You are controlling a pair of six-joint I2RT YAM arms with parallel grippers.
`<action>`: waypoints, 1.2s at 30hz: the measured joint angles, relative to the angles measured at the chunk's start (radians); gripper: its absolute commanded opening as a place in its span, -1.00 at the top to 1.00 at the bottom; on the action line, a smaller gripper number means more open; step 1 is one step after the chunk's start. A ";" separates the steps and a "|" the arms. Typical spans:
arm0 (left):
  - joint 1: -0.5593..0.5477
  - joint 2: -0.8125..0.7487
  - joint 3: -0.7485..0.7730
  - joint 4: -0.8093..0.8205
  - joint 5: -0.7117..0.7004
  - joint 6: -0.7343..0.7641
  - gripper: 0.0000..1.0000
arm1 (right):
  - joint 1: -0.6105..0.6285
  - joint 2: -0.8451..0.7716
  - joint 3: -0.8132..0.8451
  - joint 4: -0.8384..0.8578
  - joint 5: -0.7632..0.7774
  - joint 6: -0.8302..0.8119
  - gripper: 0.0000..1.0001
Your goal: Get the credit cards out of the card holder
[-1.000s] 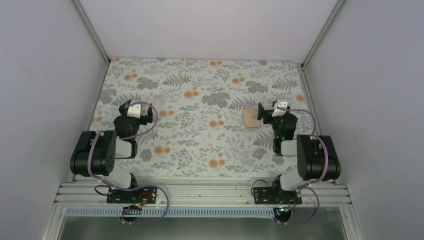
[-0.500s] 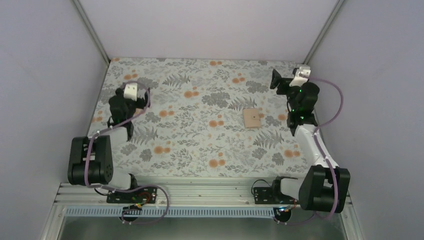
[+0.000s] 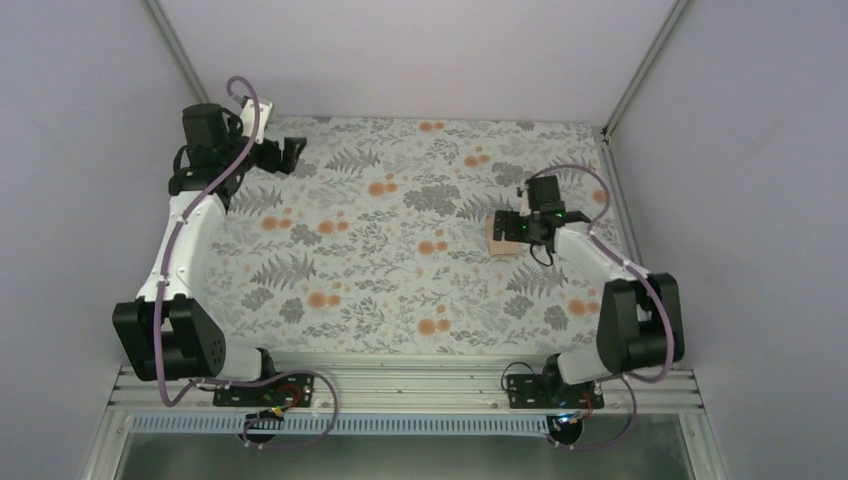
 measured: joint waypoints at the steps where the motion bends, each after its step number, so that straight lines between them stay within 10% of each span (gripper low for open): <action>1: 0.000 -0.005 0.002 -0.035 0.013 0.000 -1.00 | 0.025 0.031 0.012 -0.036 0.022 0.001 -0.99; 19: -0.003 -0.084 -0.068 -0.209 0.075 -0.001 -1.00 | 0.108 0.369 0.169 -0.193 0.136 0.004 -0.95; 36: -0.006 -0.086 -0.080 -0.221 0.109 0.008 -1.00 | 0.110 0.391 0.210 -0.182 0.117 -0.002 -0.25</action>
